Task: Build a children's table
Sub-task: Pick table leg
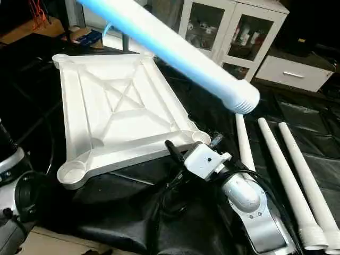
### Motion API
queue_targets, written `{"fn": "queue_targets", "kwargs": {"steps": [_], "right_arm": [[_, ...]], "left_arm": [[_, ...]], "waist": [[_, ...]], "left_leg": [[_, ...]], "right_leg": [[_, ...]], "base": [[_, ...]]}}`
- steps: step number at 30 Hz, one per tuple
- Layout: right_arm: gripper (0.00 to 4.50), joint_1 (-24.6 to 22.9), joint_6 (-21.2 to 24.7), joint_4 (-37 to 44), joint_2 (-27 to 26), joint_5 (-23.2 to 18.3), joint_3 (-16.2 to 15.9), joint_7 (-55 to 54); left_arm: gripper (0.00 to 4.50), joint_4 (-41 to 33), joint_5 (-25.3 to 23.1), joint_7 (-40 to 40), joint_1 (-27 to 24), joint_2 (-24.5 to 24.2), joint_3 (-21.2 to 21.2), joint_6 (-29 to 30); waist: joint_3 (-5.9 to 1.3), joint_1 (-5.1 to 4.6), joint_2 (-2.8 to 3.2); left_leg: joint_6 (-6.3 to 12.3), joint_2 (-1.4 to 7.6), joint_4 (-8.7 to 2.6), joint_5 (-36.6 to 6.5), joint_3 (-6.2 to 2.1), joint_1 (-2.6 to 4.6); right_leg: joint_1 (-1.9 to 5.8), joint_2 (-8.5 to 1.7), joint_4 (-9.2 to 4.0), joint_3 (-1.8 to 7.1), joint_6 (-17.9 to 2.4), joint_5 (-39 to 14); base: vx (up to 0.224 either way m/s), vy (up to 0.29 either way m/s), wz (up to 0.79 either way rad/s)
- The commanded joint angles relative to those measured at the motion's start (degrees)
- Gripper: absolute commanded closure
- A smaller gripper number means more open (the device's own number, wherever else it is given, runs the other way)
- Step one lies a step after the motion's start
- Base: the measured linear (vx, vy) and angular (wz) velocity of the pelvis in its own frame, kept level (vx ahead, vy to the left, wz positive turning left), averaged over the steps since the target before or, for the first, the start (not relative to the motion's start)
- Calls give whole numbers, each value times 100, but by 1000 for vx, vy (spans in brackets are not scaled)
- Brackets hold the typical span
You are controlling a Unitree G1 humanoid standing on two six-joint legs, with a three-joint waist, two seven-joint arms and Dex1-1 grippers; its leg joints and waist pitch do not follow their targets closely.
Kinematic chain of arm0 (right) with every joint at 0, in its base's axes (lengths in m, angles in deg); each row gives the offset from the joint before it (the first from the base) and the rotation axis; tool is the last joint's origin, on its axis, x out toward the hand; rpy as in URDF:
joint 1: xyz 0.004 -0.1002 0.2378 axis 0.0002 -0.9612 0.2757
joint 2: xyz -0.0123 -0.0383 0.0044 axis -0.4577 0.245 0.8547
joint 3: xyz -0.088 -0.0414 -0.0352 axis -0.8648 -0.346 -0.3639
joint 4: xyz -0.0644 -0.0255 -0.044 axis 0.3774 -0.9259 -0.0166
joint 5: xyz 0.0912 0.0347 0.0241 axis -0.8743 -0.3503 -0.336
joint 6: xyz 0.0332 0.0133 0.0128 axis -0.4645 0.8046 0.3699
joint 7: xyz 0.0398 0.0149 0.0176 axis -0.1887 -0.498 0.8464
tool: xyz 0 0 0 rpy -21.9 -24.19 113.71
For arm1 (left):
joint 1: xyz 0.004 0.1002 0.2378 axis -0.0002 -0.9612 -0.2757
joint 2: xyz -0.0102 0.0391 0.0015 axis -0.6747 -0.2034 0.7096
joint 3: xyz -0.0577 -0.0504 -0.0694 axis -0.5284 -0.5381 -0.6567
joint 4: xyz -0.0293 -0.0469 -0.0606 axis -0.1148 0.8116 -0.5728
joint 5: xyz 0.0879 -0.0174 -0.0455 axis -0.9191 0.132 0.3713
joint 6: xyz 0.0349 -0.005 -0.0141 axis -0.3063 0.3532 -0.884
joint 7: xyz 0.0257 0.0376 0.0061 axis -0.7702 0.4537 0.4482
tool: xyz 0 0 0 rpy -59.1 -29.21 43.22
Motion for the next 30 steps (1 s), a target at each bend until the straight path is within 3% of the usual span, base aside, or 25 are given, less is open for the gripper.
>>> {"fn": "queue_targets", "kwargs": {"steps": [1, 3, 9, 11, 12, 13, 15, 16, 17, 22, 30], "right_arm": [[21, 98, 3, 127, 29, -131, -22, 154], [21, 181, 30, 187, -18, -186, -17, 179], [21, 241, 36, 194, -64, -217, 6, 182], [21, 226, 73, 155, -65, -145, 4, 155], [21, 238, 109, 120, -85, -67, 14, 128], [21, 238, 109, 120, -85, -67, 14, 128], [21, 320, 207, 100, -160, 31, 34, 59], [21, 320, 207, 100, -160, 31, 34, 59], [21, 398, 274, 94, -220, 182, 20, -55], [21, 470, 282, 79, -267, 387, -72, -148], [21, 578, 361, 18, -340, 699, -27, -343]], "left_arm": [[322, 142, -550, -56, -38, -72, 275, -158], [322, 289, -746, -62, -88, -90, 328, -284], [322, 402, -1006, 6, -147, -173, 459, -386], [322, 535, -1373, 247, -141, -223, 589, -447], [322, 847, -2070, 931, -40, -256, 722, -533], [322, 847, -2070, 931, -40, -256, 722, -533], [322, 1189, -2587, 1866, 136, -122, 654, -593], [322, 1189, -2587, 1866, 136, -122, 654, -593], [322, 1311, -2509, 2461, 242, 123, 466, -586], [322, 1401, -2466, 2950, 317, 366, 333, -718], [322, 1530, -2080, 3874, 664, 835, -198, -793]], "waist": [[-291, -24, 80], [-297, -28, 90], [-327, -11, 105], [-329, -12, 100], [-322, -17, 102], [-316, -23, 112], [-323, -19, 119], [-324, -30, 116], [-336, -27, 102], [-347, -1, 89], [-344, 5, 79]], "left_leg": [[-295, 112, -433, -1427, -72, 76], [-296, 111, -435, -1432, -78, 75], [-299, 116, -430, -1149, -68, 83], [-286, 117, -428, -1131, -68, 81], [-278, 114, -426, -1147, -66, 76], [-289, 115, -421, -1262, -68, 87], [-347, 113, -427, -1365, -93, 80], [-359, 116, -428, -1372, -95, 70], [-381, 118, -421, -1345, -98, 69], [-266, 101, -406, -1053, -90, 64], [-239, 93, -397, -1108, -87, 66]], "right_leg": [[199, -260, -443, 235, -340, -1484], [197, -265, -447, 238, -313, -1502], [220, -268, -363, 238, -618, -783], [231, -269, -364, 237, -618, -765], [231, -268, -373, 240, -572, -824], [214, -260, -400, 240, -493, -990], [222, -280, -425, 234, -388, -1302], [226, -281, -421, 237, -397, -1302], [231, -283, -410, 235, -449, -1241], [244, -287, -373, 232, -629, -711], [244, -283, -386, 226, -650, -776]], "base": [[0, 0, 0], [0, 0, 0], [0, 0, 0], [0, 0, 0], [0, 0, 0], [0, 0, 0], [0, 0, 0], [0, 0, 0], [0, 0, 0], [0, 0, 0], [0, 0, 0]]}}
